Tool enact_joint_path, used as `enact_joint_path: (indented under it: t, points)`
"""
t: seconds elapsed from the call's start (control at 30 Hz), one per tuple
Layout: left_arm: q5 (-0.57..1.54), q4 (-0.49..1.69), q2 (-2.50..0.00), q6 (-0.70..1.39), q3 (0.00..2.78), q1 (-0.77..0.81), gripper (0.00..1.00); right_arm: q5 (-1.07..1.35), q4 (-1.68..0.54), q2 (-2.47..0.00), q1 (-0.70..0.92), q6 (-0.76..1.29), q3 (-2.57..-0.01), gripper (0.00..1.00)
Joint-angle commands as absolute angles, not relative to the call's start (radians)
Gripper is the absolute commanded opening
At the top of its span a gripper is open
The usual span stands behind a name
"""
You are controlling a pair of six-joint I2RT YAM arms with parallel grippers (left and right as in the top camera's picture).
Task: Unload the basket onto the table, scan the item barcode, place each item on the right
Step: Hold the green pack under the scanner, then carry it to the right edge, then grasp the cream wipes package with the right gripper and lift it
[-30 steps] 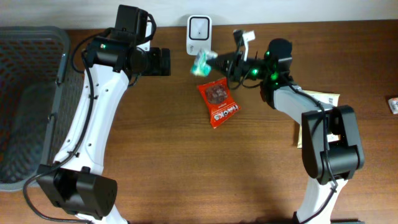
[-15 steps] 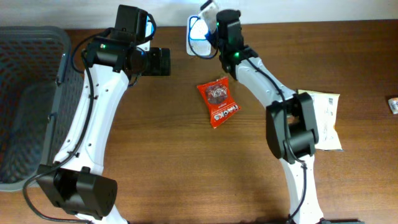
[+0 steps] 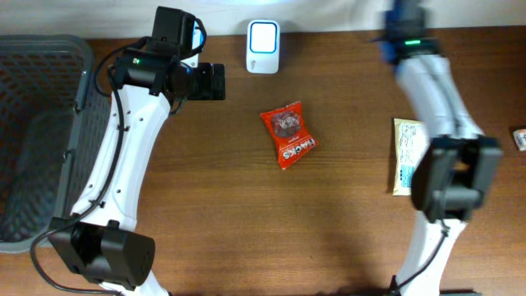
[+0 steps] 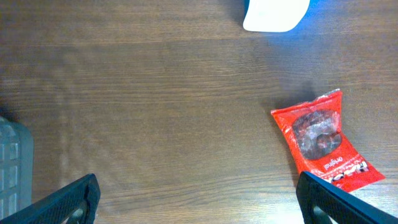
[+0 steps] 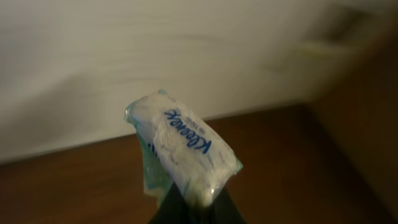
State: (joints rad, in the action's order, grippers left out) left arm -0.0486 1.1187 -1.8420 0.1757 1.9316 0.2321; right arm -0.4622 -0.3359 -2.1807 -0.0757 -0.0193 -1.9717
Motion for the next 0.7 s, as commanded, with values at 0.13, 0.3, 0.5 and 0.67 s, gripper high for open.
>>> enact_joint_path:
  t: [0.13, 0.3, 0.5, 0.67]
  points:
    - [-0.041, 1.121, -1.84, 0.17, 1.934, 0.226, 0.99, -0.34, -0.743, -2.154, -0.552, 0.35, -1.93, 0.04]
    - [-0.041, 1.12, -1.84, 0.17, 1.934, 0.226, 0.99, -0.212, -0.641, -2.196, -0.664, 0.338, -1.813, 0.55]
    - [-0.041, 1.121, -1.84, 0.17, 1.934, 0.226, 0.99, -0.163, -0.666, -1.982, -0.647, 0.266, -1.818, 0.99]
    - [-0.041, 1.121, -1.84, 0.17, 1.934, 0.226, 0.99, 0.303, -1.16, -1.86, -0.537, 0.112, -1.785, 0.99]
